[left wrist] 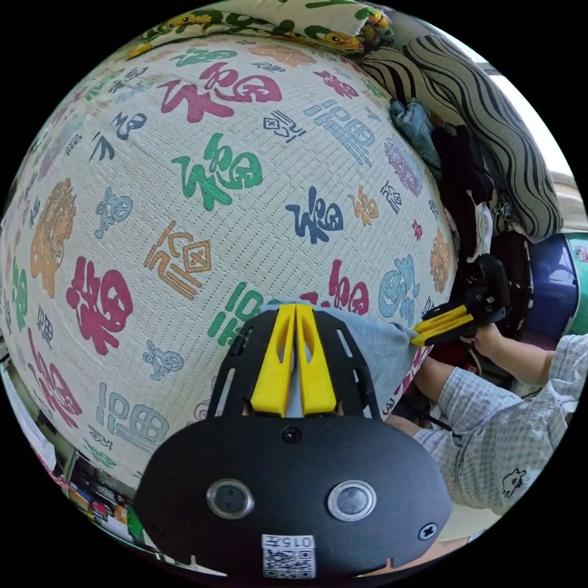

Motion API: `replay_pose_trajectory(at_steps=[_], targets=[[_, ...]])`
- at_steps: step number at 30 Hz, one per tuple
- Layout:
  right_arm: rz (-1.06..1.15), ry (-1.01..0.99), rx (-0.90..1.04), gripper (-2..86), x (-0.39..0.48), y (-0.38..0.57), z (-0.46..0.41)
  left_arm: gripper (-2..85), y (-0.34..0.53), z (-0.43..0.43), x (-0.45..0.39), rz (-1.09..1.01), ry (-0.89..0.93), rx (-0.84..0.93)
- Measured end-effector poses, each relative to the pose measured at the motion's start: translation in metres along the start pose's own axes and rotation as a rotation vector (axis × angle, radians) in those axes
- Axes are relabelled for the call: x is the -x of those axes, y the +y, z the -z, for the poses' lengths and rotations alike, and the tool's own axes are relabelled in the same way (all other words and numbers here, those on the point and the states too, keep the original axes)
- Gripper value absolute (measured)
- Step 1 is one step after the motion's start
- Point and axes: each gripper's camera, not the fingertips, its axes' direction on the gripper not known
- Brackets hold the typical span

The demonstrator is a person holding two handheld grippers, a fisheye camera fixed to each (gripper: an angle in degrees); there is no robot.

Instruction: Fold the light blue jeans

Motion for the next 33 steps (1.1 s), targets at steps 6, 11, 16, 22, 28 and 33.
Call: replay_pose_trajectory(at_steps=[6,11,16,22,28,33], targets=[[-0.016,-0.015,0.022,6.0,-0.023,0.0,0.002,0.8,-0.012,-0.018,-0.033,0.012,-0.041,-0.017],[0.016,-0.038,0.002,10.3,-0.035,0.007,0.016,7.2,-0.02,0.018,-0.082,-0.276,-0.064,-0.106],[0.039,-0.066,0.122,12.3,-0.028,-0.007,-0.022,9.7,-0.06,-0.028,-0.147,-0.712,-0.104,0.367],[0.009,-0.037,0.119,5.3,-0.023,0.002,-0.019,5.4,-0.081,-0.069,-0.191,-0.878,-0.143,0.723],[0.057,-0.059,0.048,5.0,-0.017,0.025,0.038,-0.2,-0.077,-0.022,-0.237,-1.015,-0.251,0.638],[0.088,0.104,-0.126,5.0,0.002,0.047,0.133,-0.5,-0.079,0.066,-0.258,-1.022,-0.303,0.294]])
